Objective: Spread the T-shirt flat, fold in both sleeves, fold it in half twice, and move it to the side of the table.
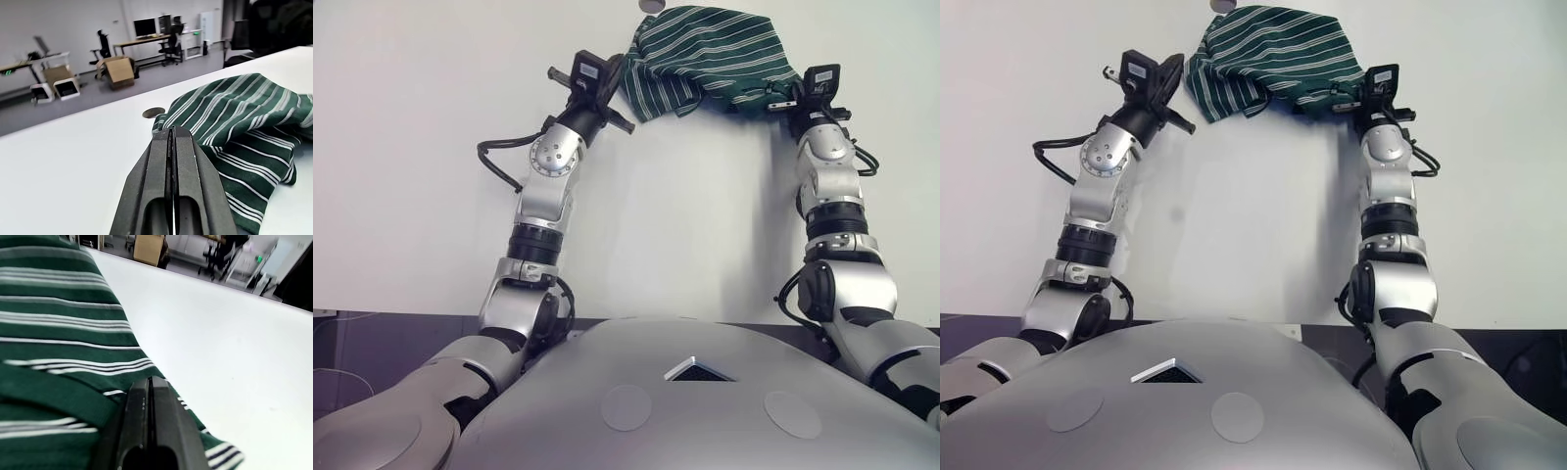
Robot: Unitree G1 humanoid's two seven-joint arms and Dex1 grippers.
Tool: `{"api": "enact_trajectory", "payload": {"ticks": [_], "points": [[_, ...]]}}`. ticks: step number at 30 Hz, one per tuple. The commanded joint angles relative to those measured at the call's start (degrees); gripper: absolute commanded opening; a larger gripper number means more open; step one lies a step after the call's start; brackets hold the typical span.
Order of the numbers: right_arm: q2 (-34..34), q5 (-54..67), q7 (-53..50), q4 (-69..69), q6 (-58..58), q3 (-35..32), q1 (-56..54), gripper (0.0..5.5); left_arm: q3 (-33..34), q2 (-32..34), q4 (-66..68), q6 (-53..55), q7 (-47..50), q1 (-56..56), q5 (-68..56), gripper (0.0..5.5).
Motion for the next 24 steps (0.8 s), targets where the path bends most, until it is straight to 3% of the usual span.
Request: {"api": "enact_trajectory", "payload": {"ticks": [1,3,6,8,11,16,18,24], "points": [[-6.33,-1.15,16.4,1.33,4.92,5.28,2.69,0.03,-6.57,3.99,-5.6,-1.58,-7.08,1.83,3.58,0.0],[-10.7,-2.07,29.67,-4.31,9.29,11.53,6.86,0.03,-11.0,6.58,-7.64,-1.5,-10.48,3.03,6.83,0.0],[-22.3,0.96,53.41,-28.87,11.84,23.86,19.26,0.03,-14.45,8.33,-10.37,2.5,-15.06,3.78,7.63,0.0],[-25.74,8.25,60.52,-43.57,17.36,25.62,22.22,0.03,-14.41,9.99,-11.11,4.68,-18.01,4.02,6.23,0.0],[-26.14,8.46,58.25,-43.38,20.27,23.37,18.49,0.03,-13.77,10.43,-13.43,6.72,-19.68,5.28,4.56,0.0],[-27.68,-2.07,46.7,-19.59,13.97,24.32,12.32,0.03,-17.08,9.79,-10.24,4.63,-19.02,3.34,8.14,0.0],[-27.06,-1.64,47.53,-18.64,13.37,24.69,12.15,0.03,-16.68,9.28,-6.07,3.34,-15.5,0.97,10.62,0.0],[-27.47,3.65,54.85,-29.29,16.14,26.17,16.8,0.0,-18.4,6.73,3.76,-0.12,-9.9,-6.1,16.95,1.05]]}}
